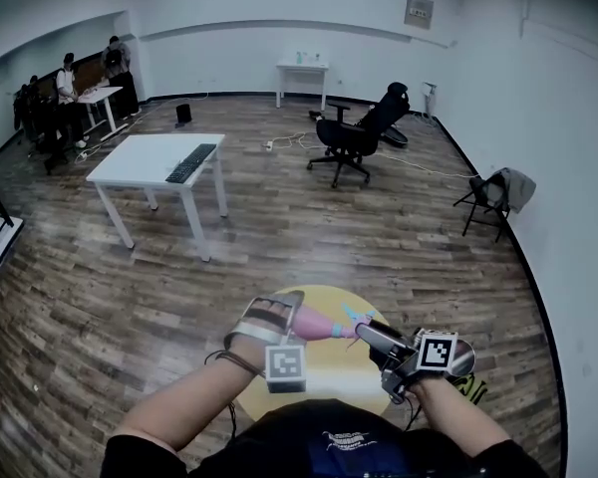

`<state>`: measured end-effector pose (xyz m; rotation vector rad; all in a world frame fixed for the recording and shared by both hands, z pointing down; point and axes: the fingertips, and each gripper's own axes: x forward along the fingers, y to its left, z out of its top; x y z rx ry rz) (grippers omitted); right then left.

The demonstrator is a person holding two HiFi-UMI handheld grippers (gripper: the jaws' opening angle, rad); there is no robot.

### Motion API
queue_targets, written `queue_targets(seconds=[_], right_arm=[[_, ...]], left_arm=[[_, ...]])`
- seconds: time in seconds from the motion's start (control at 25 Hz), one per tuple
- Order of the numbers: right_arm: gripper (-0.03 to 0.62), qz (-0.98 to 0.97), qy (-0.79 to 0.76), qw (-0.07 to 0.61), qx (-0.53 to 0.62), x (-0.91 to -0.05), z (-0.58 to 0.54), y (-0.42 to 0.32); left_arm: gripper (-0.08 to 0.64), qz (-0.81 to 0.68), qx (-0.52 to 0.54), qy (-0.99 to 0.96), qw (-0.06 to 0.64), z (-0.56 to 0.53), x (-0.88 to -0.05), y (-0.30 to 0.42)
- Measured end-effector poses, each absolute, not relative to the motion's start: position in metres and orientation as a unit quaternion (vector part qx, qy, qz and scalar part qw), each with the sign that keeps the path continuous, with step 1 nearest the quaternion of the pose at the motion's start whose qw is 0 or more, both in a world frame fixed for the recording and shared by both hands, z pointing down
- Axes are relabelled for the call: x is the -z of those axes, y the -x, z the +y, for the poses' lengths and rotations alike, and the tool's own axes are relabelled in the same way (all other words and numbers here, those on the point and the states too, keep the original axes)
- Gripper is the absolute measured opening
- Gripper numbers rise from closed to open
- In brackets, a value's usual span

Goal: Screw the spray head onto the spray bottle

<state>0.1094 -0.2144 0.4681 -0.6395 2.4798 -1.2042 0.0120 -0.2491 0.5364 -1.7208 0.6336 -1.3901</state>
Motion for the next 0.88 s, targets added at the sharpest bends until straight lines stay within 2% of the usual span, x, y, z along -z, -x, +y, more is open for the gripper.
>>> queue_targets(seconds=[0.04, 0.08, 0.2, 0.24, 0.28, 0.36, 0.4, 0.48, 0.6, 0.76, 0.8, 0.88], right_arm=[[0.326, 0.898, 0.248, 0.103, 0.348, -0.467, -0.212, -0.114], [0.375, 0.929, 0.272, 0.039, 0.248, -0.467, -0.209, -0.118], [0.379, 0.933, 0.263, -0.200, -0.142, -0.486, -0.187, -0.109], [0.379, 0.905, 0.235, -0.258, -0.242, -0.497, -0.178, -0.098], [0.379, 0.879, 0.213, -0.292, -0.312, -0.508, -0.173, -0.088], [0.379, 0.838, 0.211, -0.320, -0.388, -0.519, -0.174, -0.078], [0.338, 0.823, 0.227, -0.325, -0.408, -0.519, -0.178, -0.079], [0.161, 0.808, 0.258, -0.328, -0.416, -0.514, -0.186, -0.082], [0.169, 0.856, 0.272, -0.316, -0.306, -0.514, -0.194, -0.085], [0.173, 0.927, 0.280, -0.248, 0.016, -0.523, -0.200, -0.093], [0.175, 0.928, 0.281, -0.235, 0.065, -0.526, -0.201, -0.094], [0.179, 0.926, 0.287, -0.236, 0.063, -0.526, -0.201, -0.090]], left_arm=[[0.485, 0.248, 0.562, 0.681, 0.399, -0.251, -0.538, -0.003], [0.485, 0.245, 0.571, 0.677, 0.394, -0.253, -0.540, 0.006], [0.485, 0.224, 0.589, 0.669, 0.394, -0.250, -0.547, 0.013], [0.485, 0.214, 0.590, 0.670, 0.395, -0.246, -0.550, 0.009], [0.485, 0.204, 0.591, 0.673, 0.396, -0.243, -0.553, 0.003], [0.485, 0.191, 0.590, 0.676, 0.398, -0.236, -0.558, -0.009], [0.485, 0.187, 0.589, 0.677, 0.399, -0.234, -0.560, -0.013], [0.485, 0.186, 0.588, 0.681, 0.395, -0.230, -0.563, -0.018], [0.483, 0.202, 0.583, 0.684, 0.389, -0.232, -0.563, -0.017], [0.477, 0.238, 0.577, 0.666, 0.410, -0.240, -0.560, -0.020], [0.477, 0.239, 0.578, 0.664, 0.410, -0.240, -0.561, -0.020], [0.477, 0.234, 0.575, 0.677, 0.396, -0.240, -0.567, -0.018]])
